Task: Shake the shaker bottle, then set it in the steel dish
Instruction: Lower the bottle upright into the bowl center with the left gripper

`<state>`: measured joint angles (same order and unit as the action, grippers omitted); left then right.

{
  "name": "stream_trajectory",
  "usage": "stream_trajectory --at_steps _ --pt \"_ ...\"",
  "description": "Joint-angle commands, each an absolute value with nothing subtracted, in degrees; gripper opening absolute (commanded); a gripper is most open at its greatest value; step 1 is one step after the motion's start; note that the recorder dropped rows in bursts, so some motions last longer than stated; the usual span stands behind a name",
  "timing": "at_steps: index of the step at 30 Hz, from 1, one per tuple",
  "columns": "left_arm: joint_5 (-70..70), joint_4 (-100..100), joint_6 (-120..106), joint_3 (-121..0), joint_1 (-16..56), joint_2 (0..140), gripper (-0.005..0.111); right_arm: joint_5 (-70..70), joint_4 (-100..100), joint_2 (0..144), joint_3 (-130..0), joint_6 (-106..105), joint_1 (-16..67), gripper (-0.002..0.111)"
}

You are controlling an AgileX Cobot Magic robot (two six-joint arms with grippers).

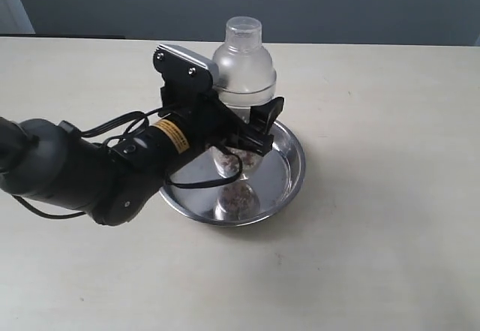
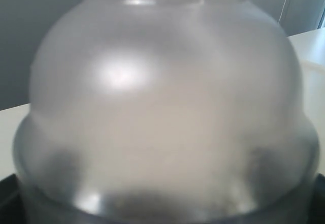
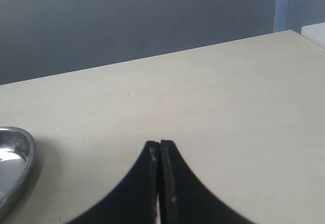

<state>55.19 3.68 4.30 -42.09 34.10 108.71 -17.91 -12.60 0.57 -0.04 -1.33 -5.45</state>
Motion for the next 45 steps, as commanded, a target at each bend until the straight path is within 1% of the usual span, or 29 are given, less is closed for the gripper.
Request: stream_trajectory --at_steps 1,16,28,30,32,34,39,42,45 --pt "59.3 5.9 3.8 -42.2 34.2 110.0 0.0 -17.5 -12.5 0.3 0.0 -1.5 -5.7 -0.001" --pt "65.0 10.4 7.0 -42.2 34.2 115.8 0.0 -17.5 -12.5 0.3 0.0 -1.5 -5.7 -0.001" --pt "64.3 6.2 6.3 -42.2 34.2 116.3 0.0 -17.5 -12.5 0.3 0.0 -1.5 -5.7 -0.001" --pt "64.3 5.4 6.3 -42.2 34.2 116.3 0.003 -17.5 -12.5 0.3 0.0 -1.5 -5.7 -0.001" --pt "64.3 5.4 6.3 -42.2 34.2 116.3 0.011 -17.5 -12.5 0.3 0.0 -1.5 -5.7 -0.001" --pt "64.3 5.4 6.3 -42.2 34.2 116.3 0.023 -17.5 -12.5 0.3 0.0 -1.5 -5.7 -0.001" --pt "63.5 7.4 4.6 -42.2 34.2 116.3 0.068 -17.5 -12.5 0.3 0.0 -1.5 -5.7 -0.001" --pt "62.5 8.2 3.8 -42.2 34.2 116.4 0.089 -17.5 -12.5 0.3 0.0 -1.5 -5.7 -0.001" --pt "62.5 8.1 3.7 -42.2 34.2 116.7 0.102 -17.5 -12.5 0.3 0.0 -1.5 -5.7 -0.001"
